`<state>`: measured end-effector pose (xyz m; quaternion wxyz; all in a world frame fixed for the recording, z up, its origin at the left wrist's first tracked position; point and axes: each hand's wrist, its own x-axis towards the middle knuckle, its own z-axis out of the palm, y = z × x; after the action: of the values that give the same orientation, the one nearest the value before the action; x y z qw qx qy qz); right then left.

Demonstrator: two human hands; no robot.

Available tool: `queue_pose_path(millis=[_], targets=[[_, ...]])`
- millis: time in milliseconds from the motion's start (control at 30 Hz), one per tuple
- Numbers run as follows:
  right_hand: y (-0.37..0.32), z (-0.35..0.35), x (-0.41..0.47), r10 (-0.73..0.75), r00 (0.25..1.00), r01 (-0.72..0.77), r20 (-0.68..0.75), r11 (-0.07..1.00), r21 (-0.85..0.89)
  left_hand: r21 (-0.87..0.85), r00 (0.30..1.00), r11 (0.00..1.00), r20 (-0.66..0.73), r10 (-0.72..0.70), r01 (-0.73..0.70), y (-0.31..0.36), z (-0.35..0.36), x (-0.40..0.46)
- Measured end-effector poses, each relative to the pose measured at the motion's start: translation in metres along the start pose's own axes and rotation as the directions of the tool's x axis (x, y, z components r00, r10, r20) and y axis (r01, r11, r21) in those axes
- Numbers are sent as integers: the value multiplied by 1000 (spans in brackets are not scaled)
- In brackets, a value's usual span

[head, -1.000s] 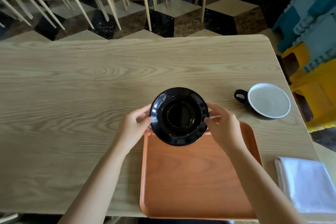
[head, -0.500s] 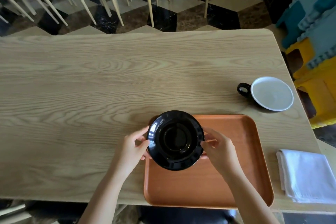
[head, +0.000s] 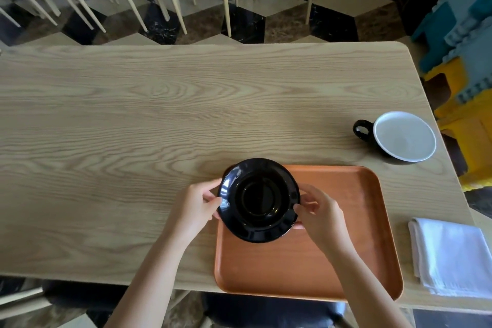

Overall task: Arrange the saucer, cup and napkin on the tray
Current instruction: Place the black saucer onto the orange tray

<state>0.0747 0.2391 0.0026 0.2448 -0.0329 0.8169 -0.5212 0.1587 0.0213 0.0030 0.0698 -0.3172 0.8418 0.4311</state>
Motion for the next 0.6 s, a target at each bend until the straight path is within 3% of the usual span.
queue_pose_path(millis=[100, 200, 267, 367, 467, 600], targets=[[2, 0, 1, 18, 1000, -18, 7, 1000, 4, -118, 999, 992, 27, -28, 31, -1, -2, 0], [4, -1, 2, 13, 1000, -12, 11, 1000, -18, -131, 998, 991, 52, -30, 36, 0, -5, 1], [3, -3, 4, -1, 1000, 2, 20, 998, -57, -47, 998, 999, 59, -10, 12, 3, -7, 1], [3, -8, 7, 23, 999, -19, 30, 992, -128, 237, 1000, 972, -10, 1, 1, 14, -11, -1], [-3, -24, 8, 28, 1000, -27, 2, 980, -196, 482, 984, 875, -133, 117, -39, 37, -14, -6], [-18, -60, 2, -136, 989, 110, -51, 930, -351, 401, 918, 872, -153, 365, -280, 81, 13, -11]])
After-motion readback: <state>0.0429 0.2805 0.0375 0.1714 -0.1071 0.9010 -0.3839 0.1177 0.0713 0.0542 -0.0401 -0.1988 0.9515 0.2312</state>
